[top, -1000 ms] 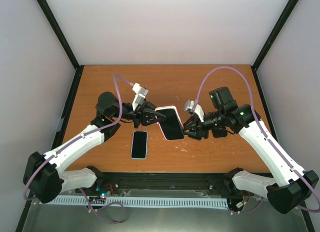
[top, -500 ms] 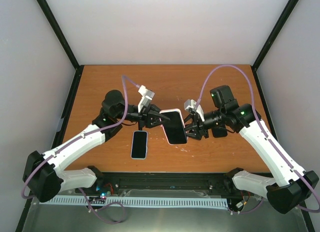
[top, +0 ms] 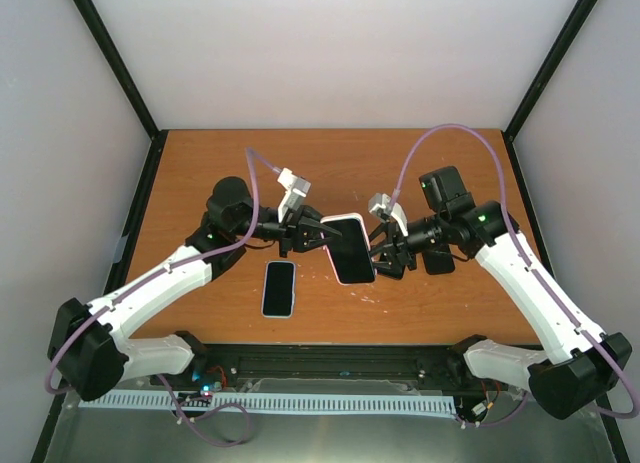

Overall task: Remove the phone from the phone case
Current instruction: Remove the phone case from the phone.

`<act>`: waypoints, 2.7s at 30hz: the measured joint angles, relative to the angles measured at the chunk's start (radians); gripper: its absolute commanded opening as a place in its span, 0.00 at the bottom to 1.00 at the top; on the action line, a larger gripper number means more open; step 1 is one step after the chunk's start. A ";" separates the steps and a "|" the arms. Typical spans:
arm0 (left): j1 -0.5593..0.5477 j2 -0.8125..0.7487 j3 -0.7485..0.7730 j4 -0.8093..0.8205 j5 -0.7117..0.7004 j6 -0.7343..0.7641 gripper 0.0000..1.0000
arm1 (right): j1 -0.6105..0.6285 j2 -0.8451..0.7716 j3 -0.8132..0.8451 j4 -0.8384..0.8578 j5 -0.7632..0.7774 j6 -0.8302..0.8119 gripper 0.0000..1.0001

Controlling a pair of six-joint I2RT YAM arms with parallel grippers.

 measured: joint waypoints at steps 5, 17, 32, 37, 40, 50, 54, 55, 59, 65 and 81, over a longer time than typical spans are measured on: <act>0.003 0.005 0.002 -0.005 -0.010 0.008 0.01 | 0.000 0.007 0.003 -0.002 -0.027 0.005 0.20; 0.023 0.014 0.005 -0.050 -0.068 0.015 0.23 | -0.003 0.013 0.002 0.019 0.014 0.040 0.03; 0.035 0.024 -0.053 -0.227 -0.217 0.034 0.62 | -0.045 0.012 -0.048 0.208 0.026 0.115 0.03; 0.042 -0.001 -0.093 -0.262 -0.301 0.037 0.64 | -0.069 0.021 -0.078 0.245 0.054 0.117 0.03; 0.049 -0.009 -0.106 -0.286 -0.363 0.037 0.64 | -0.085 0.049 -0.093 0.261 0.068 0.117 0.03; 0.055 -0.103 -0.224 -0.312 -0.610 0.009 0.66 | -0.124 0.082 -0.189 0.355 0.271 0.227 0.03; 0.015 -0.136 -0.245 -0.309 -0.705 0.002 0.64 | -0.124 0.083 -0.212 0.378 0.372 0.279 0.03; -0.005 -0.137 -0.245 -0.304 -0.734 0.003 0.64 | -0.124 0.086 -0.217 0.381 0.394 0.293 0.03; -0.115 -0.118 -0.241 -0.298 -0.858 0.017 0.64 | -0.124 0.111 -0.234 0.395 0.485 0.361 0.03; -0.290 -0.023 -0.208 -0.296 -1.077 0.065 0.66 | -0.124 0.113 -0.327 0.447 0.591 0.483 0.03; -0.457 0.267 -0.139 -0.203 -1.347 0.153 0.67 | -0.124 0.261 -0.341 0.466 0.607 0.662 0.03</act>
